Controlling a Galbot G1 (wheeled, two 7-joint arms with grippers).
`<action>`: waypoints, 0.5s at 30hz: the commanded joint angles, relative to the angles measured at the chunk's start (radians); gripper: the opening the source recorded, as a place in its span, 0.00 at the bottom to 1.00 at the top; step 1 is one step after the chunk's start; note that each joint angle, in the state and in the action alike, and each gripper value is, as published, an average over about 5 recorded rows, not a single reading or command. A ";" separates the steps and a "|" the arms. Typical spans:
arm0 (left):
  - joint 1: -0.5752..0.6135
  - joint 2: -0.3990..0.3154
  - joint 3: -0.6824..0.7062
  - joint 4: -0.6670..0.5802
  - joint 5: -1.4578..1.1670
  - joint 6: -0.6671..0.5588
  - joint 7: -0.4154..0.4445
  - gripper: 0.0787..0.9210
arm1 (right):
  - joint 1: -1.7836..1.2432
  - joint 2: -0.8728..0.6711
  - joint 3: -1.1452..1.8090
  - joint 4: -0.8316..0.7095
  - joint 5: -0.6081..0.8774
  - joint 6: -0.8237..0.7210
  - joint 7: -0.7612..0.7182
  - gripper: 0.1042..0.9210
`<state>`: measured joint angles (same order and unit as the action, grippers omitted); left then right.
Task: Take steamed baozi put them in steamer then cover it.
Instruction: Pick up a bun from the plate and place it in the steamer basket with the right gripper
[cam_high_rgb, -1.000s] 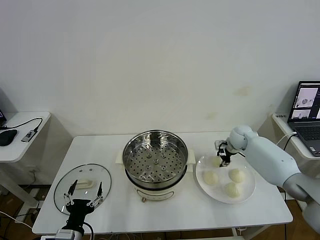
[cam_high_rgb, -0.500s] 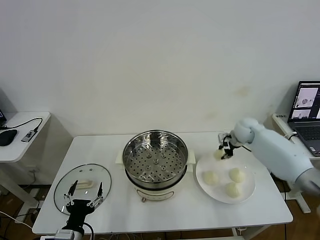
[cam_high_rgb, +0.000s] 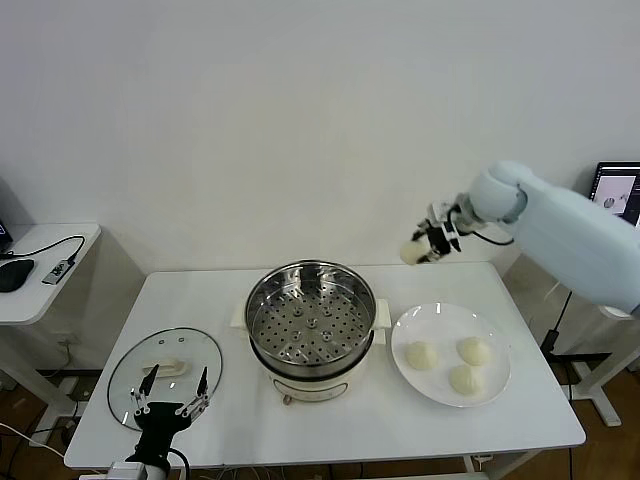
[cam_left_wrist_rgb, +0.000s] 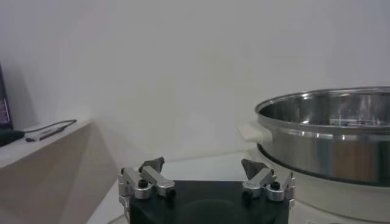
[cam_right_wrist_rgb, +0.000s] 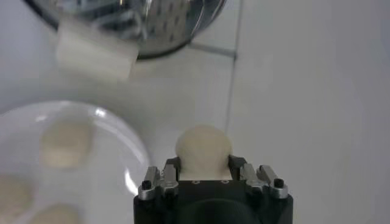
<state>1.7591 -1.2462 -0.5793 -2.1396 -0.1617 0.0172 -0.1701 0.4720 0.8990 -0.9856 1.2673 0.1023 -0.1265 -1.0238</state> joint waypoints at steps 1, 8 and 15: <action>0.002 -0.010 -0.006 -0.010 -0.008 -0.003 0.001 0.88 | 0.130 0.194 -0.161 0.024 0.126 0.095 0.024 0.50; 0.007 -0.014 -0.019 -0.018 -0.007 -0.003 0.003 0.88 | 0.079 0.317 -0.228 -0.053 -0.011 0.262 0.060 0.50; 0.003 -0.020 -0.027 -0.022 -0.007 0.002 0.004 0.88 | 0.013 0.375 -0.258 -0.142 -0.141 0.401 0.096 0.49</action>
<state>1.7633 -1.2642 -0.6032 -2.1613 -0.1656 0.0166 -0.1669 0.5064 1.1616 -1.1740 1.1980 0.0656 0.1054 -0.9570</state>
